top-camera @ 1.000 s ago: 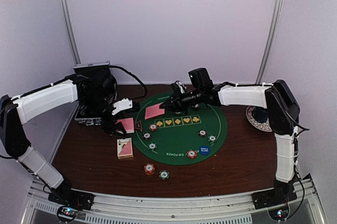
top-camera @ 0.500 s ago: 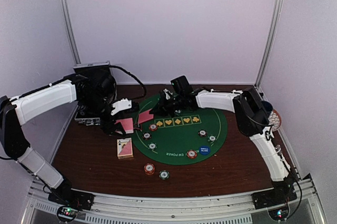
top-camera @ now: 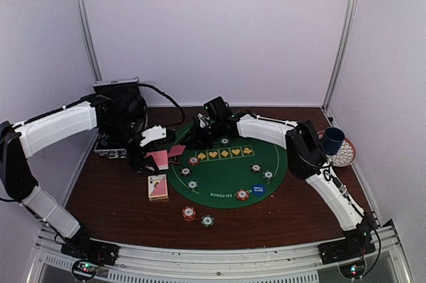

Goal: Distribute texas hold em gaming equipment

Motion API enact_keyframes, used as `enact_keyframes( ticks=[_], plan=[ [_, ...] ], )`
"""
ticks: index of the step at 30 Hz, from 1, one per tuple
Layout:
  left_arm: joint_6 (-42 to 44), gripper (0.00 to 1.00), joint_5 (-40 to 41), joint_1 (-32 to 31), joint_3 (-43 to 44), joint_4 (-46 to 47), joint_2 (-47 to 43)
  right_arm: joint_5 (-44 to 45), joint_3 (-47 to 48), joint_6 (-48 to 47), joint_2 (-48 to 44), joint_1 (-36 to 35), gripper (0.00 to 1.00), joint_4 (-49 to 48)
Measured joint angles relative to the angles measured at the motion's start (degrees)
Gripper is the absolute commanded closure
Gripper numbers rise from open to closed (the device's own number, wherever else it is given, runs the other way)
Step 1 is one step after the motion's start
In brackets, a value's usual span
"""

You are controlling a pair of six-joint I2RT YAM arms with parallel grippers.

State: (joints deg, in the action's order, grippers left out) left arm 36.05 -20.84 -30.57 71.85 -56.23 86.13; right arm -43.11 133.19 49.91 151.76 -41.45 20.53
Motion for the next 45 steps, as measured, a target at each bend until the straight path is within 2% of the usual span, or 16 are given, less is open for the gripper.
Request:
enact_keyframes(
  ticks=[8, 15, 22, 29, 37, 45],
  plan=[
    [0.0, 0.73, -0.3, 0.0, 0.0, 0.0, 0.0, 6.2, -0.3, -6.9, -1.1, 0.0, 0.39, 8.0],
    [-0.6, 0.73, -0.5, 0.0, 0.0, -0.1, 0.0, 9.4, -6.6, -9.9, -11.1, 0.2, 0.34, 8.7],
    [-1.1, 0.73, -0.7, 0.0, 0.2, -0.3, 0.1, 5.6, -27.1, -4.8, -27.0, -0.3, 0.31, -4.4],
    [-2.1, 0.73, -0.8, 0.0, 2.7, -0.8, 1.2, -0.4, -44.5, 6.3, -30.3, -4.4, 0.29, -21.8],
    [-3.1, 0.74, -0.9, 0.0, 3.7, -0.8, 1.7, -3.5, -47.8, 13.3, -30.5, -7.9, 0.28, -32.9],
    [-3.2, 0.74, -0.9, 0.0, 3.7, -0.9, 1.7, -4.2, -48.4, 16.2, -31.0, -7.9, 0.28, -37.6]
  ],
)
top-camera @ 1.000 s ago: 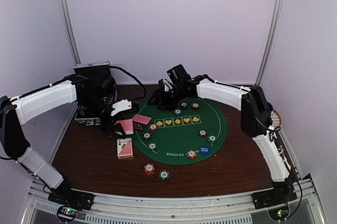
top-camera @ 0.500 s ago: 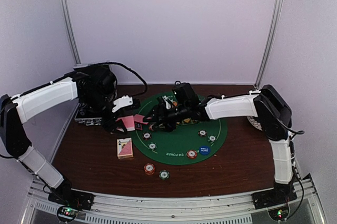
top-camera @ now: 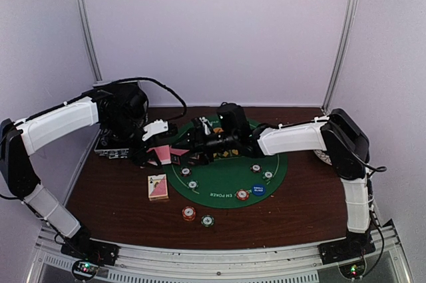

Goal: Distribute texas hold em gaming equipment

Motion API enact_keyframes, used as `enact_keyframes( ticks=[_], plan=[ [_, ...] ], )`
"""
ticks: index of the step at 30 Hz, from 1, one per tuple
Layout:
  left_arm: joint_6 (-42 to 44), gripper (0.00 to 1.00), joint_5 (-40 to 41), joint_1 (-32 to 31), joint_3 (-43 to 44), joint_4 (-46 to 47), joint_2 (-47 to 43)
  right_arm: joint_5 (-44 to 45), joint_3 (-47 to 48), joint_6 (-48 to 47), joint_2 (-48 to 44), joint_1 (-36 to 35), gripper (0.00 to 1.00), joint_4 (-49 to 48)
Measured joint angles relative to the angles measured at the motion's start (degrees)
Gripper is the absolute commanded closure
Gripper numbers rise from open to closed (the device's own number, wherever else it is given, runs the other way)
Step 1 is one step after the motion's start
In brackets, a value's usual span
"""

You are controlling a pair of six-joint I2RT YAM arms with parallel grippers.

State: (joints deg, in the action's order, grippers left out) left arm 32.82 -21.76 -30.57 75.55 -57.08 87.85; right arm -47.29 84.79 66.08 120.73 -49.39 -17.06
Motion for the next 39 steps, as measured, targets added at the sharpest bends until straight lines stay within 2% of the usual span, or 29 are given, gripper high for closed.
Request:
enact_keyframes(
  ticks=[7, 20, 39],
  plan=[
    [0.0, 0.74, 0.0, 0.0, 0.0, 0.0, 0.0, -1.1, 0.5, 1.7, 0.1, -0.7, 0.28, -1.4],
    [-0.4, 0.75, -0.6, 0.2, 0.9, 0.0, 0.3, -3.8, 7.3, 4.8, 4.4, -3.0, 0.30, -2.9],
    [-0.6, 0.78, -1.2, 0.2, 1.5, 0.0, 0.3, -4.6, 9.4, 6.7, 8.4, -3.1, 0.43, -4.2]
  ],
)
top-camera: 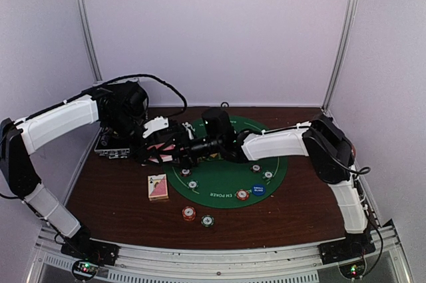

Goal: Distribute texas hold em gaming equipment

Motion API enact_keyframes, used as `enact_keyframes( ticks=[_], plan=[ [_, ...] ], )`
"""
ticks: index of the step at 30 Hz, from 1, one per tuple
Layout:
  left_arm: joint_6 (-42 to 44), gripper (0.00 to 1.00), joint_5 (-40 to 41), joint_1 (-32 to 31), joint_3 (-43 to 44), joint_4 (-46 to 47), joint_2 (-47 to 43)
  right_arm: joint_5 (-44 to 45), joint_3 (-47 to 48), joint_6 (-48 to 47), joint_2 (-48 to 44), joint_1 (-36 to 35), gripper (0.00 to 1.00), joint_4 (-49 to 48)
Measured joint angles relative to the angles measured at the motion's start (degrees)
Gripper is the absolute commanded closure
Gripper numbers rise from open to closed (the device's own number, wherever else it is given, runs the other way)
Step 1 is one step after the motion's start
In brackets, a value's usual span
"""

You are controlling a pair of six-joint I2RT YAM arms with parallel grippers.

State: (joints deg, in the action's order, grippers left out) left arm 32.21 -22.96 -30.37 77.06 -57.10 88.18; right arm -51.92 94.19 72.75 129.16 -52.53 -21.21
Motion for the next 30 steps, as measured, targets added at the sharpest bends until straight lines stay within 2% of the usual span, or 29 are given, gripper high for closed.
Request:
enact_keyframes(
  ticks=[10, 25, 30],
  plan=[
    [0.0, 0.79, 0.1, 0.0, 0.0, 0.0, 0.3, -0.7, -2.8, -2.4, -2.4, 1.3, 0.57, 0.2],
    [0.0, 0.79, 0.1, 0.0, 0.0, 0.0, 0.3, -0.8, -4.6, -6.9, -7.1, 3.3, 0.68, 7.9],
    [0.0, 0.79, 0.1, 0.0, 0.0, 0.0, 0.3, -0.8, -4.7, -7.0, -8.0, 3.7, 0.80, 9.1]
  ],
)
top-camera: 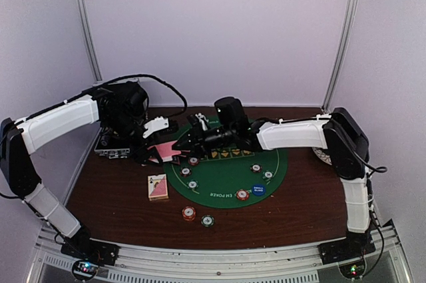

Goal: Distribute texas hold em gaming equipment

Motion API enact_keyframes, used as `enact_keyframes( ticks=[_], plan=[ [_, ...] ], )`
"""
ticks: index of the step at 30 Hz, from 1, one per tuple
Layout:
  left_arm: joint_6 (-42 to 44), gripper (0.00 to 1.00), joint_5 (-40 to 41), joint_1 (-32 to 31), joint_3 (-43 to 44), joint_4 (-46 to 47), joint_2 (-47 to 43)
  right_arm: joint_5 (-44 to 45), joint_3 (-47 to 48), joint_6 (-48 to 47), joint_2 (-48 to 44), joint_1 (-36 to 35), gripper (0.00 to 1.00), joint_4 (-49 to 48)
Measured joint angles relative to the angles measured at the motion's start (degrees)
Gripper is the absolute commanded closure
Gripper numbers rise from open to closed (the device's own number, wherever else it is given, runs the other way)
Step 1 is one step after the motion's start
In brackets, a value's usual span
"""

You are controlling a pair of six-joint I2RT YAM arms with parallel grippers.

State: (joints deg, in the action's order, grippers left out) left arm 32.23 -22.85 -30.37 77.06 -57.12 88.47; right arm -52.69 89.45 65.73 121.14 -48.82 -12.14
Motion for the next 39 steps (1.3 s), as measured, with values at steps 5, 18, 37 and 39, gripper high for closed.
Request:
enact_keyframes(
  ticks=[5, 18, 37, 39],
  plan=[
    [0.0, 0.79, 0.2, 0.0, 0.0, -0.1, 0.0, -0.1, -0.2, 0.5, -0.2, 0.1, 0.93, -0.1],
    [0.1, 0.80, 2.1, 0.0, 0.0, 0.1, 0.0, -2.8, -3.5, 3.6, -2.1, 4.7, 1.00, -2.8],
    [0.4, 0.81, 2.1, 0.0, 0.0, -0.4, 0.1, 4.9, 26.6, -20.9, 11.9, 26.1, 1.00, 28.9],
    [0.4, 0.81, 2.1, 0.0, 0.0, -0.5, 0.1, 6.3, 30.8, -22.8, 16.2, 26.2, 1.00, 31.7]
  ],
)
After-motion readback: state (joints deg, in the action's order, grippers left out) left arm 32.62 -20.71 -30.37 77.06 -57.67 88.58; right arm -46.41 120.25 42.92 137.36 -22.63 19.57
